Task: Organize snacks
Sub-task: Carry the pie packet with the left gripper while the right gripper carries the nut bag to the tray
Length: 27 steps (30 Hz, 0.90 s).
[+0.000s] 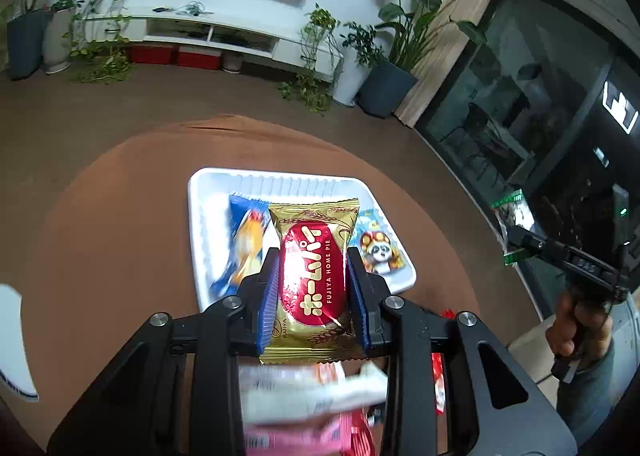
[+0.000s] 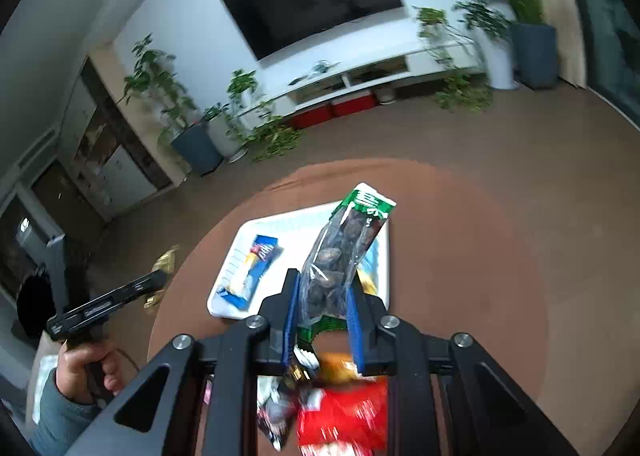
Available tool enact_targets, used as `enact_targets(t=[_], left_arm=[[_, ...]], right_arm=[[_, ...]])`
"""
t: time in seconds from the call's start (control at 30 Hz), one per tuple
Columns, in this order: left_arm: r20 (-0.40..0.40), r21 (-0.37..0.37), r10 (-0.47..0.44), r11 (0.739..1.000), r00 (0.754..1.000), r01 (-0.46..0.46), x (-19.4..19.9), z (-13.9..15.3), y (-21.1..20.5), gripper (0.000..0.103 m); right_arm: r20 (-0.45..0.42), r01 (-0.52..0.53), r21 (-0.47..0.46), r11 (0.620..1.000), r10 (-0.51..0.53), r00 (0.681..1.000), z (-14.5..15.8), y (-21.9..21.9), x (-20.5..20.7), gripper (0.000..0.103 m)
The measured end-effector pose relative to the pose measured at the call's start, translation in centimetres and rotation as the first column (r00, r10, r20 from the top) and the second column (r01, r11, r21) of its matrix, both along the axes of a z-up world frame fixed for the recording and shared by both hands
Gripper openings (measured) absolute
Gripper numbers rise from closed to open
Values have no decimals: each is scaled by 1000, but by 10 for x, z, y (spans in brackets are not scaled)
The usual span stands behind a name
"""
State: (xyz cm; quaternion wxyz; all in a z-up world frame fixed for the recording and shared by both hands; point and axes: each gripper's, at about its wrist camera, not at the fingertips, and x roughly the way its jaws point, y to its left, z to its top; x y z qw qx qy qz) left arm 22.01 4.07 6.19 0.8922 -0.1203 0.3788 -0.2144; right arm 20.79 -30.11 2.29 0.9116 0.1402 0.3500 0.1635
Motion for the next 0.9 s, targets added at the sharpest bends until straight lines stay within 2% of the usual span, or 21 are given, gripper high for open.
enact_targets(t=[0.2, 0.47, 0.6, 0.9], left_arm=[[-52, 79, -36, 996, 998, 40, 51, -15, -30, 29], [-121, 130, -42, 990, 992, 58, 94, -58, -55, 29], [-130, 168, -45, 983, 991, 66, 104, -75, -72, 29], [-147, 225, -37, 972, 989, 69, 117, -109, -92, 29]], right_arm=[[-72, -96, -21, 995, 94, 993, -12, 41, 57, 23], [-223, -167, -98, 981, 142, 964, -73, 81, 115, 23], [-281, -185, -113, 976, 147, 948, -98, 87, 131, 23], [-343, -221, -149, 964, 159, 926, -127, 92, 144, 24]])
